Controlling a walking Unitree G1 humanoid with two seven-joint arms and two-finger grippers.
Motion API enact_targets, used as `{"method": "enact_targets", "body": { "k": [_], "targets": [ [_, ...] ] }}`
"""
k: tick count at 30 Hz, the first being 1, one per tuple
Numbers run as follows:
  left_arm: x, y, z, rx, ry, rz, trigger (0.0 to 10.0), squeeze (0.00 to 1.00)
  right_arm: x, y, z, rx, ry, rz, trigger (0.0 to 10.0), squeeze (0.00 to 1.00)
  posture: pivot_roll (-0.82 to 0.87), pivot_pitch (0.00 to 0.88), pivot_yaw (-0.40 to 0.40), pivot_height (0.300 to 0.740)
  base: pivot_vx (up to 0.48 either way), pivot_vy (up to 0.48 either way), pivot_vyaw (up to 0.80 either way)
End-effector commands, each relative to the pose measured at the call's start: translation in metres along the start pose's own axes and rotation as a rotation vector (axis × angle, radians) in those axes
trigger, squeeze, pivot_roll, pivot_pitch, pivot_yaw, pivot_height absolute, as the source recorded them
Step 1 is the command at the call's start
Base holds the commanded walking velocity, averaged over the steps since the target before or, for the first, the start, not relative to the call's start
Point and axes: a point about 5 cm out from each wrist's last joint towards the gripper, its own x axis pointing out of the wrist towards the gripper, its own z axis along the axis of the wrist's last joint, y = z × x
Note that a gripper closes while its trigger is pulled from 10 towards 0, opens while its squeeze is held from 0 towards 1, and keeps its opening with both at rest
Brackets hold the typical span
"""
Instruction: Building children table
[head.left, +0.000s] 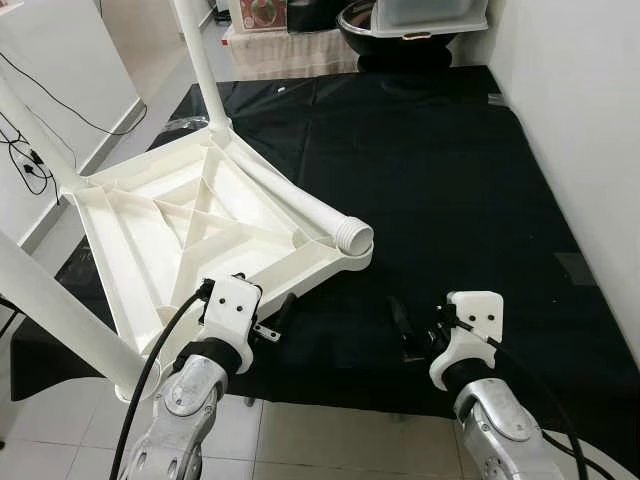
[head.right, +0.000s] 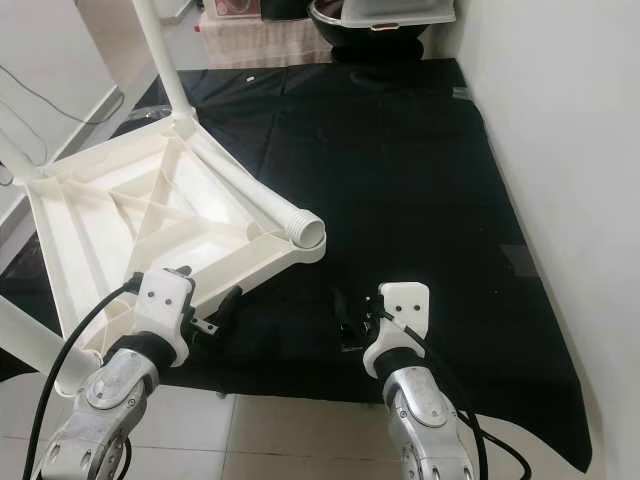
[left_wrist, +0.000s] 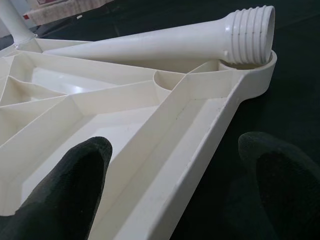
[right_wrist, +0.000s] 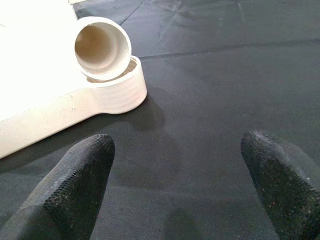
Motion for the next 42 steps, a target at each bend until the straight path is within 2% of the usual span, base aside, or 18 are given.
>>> {"method": "enact_targets", "body": {
  "k": [1,10,17,24,42],
  "targets": [
    [-0.002,0.002,-0.006,0.010,0.024,0.016,10.0,0.00,0.000,0.002,-0.004,0.010,0.007,0.011,10.0,0.00,-0.08,0.137,0.054,0.740,0.000,0.000,0.00],
    [-0.002,-0.001,-0.009,0.005,0.017,0.032,10.0,0.00,0.002,-0.002,-0.008,-0.022,0.014,0.012,10.0,0.00,-0.08,0.081,-0.014,0.740,0.000,0.000,0.00],
    [-0.003,-0.005,-0.008,0.007,0.006,0.027,10.0,0.00,0.010,-0.004,-0.008,-0.022,0.006,0.012,10.0,0.00,-0.08,0.046,-0.001,0.740,0.000,0.000,0.00],
    [0.000,-0.001,-0.010,0.019,0.000,0.036,10.0,0.00,0.016,-0.002,-0.009,-0.017,-0.007,0.008,10.0,0.00,-0.08,0.025,0.021,0.740,0.000,0.000,0.00],
    [-0.001,0.003,-0.013,-0.014,0.006,0.069,10.0,0.00,0.017,-0.004,-0.009,-0.021,-0.015,0.008,10.0,0.00,-0.08,0.042,0.021,0.740,0.000,0.000,0.00]
  ]
}}
